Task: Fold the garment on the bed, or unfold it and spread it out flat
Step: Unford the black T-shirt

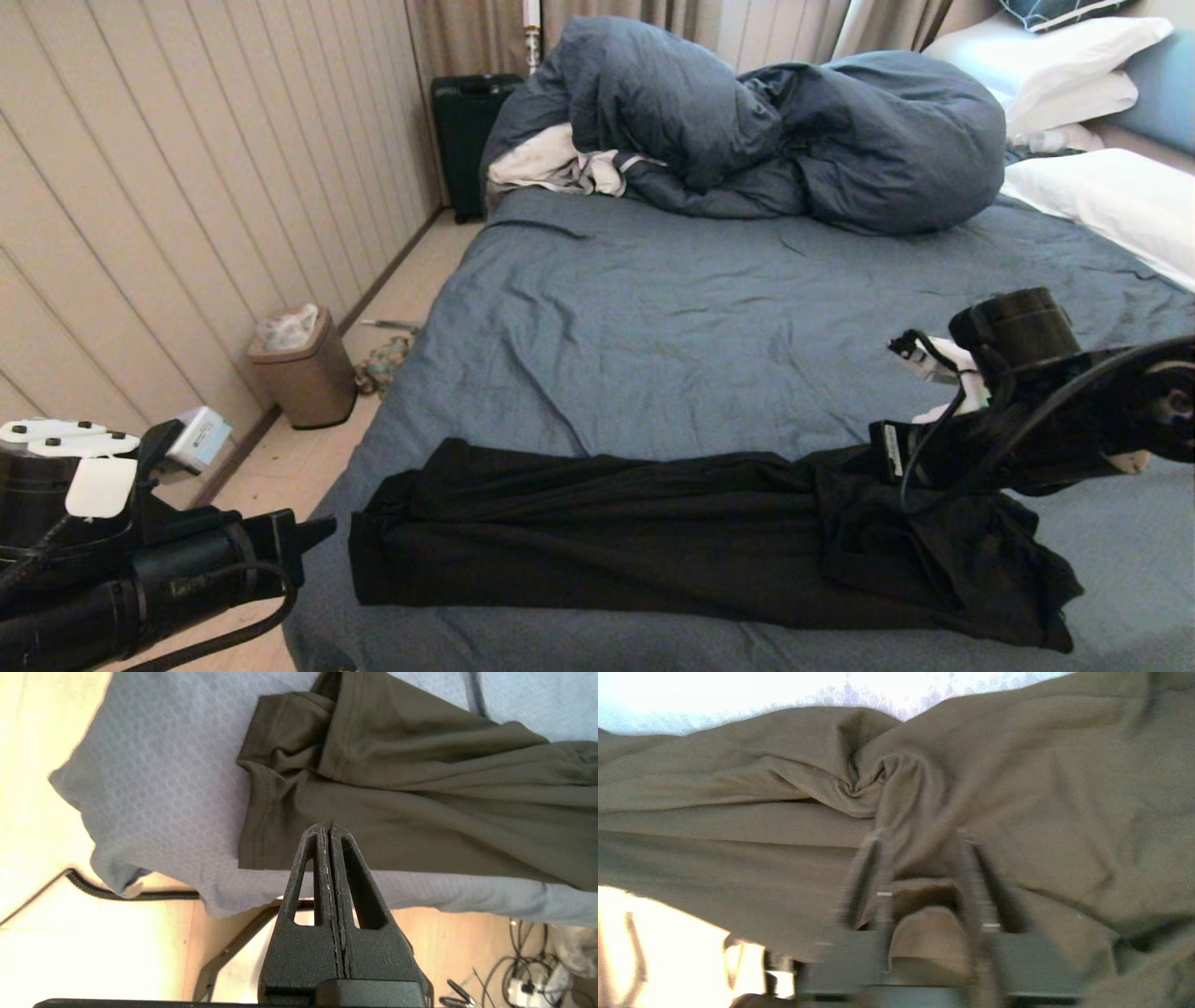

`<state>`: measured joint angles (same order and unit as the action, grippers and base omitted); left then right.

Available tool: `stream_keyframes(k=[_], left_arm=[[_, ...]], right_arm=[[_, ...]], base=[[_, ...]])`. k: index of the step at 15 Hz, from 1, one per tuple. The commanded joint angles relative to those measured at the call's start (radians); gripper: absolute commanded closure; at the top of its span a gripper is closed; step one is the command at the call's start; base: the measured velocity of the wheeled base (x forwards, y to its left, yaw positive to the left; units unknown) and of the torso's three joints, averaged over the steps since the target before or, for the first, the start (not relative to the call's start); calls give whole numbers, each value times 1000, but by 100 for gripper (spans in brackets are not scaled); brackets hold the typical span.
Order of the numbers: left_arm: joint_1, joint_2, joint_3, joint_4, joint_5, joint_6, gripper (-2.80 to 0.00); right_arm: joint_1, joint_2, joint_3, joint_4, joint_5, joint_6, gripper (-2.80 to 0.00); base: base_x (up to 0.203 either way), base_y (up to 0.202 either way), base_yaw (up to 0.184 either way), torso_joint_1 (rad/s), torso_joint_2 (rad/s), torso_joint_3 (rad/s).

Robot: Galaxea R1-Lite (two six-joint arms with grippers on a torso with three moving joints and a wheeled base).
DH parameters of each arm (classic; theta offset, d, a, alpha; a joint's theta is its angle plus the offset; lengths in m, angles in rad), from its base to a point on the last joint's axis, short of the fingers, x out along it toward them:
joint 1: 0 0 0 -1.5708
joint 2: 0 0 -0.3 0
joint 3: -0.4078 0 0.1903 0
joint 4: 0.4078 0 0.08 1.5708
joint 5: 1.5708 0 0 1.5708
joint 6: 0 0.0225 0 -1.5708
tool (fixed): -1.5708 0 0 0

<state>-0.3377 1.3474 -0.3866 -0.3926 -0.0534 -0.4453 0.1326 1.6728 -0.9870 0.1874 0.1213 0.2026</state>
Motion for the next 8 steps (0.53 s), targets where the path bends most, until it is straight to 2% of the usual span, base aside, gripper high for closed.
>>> stream_keyframes(k=[1, 4, 8], left_arm=[[0, 7, 0, -3, 0, -6, 0], [0, 6, 0, -3, -2, -8, 0], [0, 7, 3, -3, -2, -7, 0]], right_arm=[[29, 25, -1, -1, -17, -4, -280], [81, 38, 18, -2, -21, -21, -280], [84, 54, 34, -3, -23, -18, -280]], base=[[0, 0, 0, 0, 0, 0], [0, 0, 0, 0, 0, 0], [0, 0, 0, 0, 0, 0]])
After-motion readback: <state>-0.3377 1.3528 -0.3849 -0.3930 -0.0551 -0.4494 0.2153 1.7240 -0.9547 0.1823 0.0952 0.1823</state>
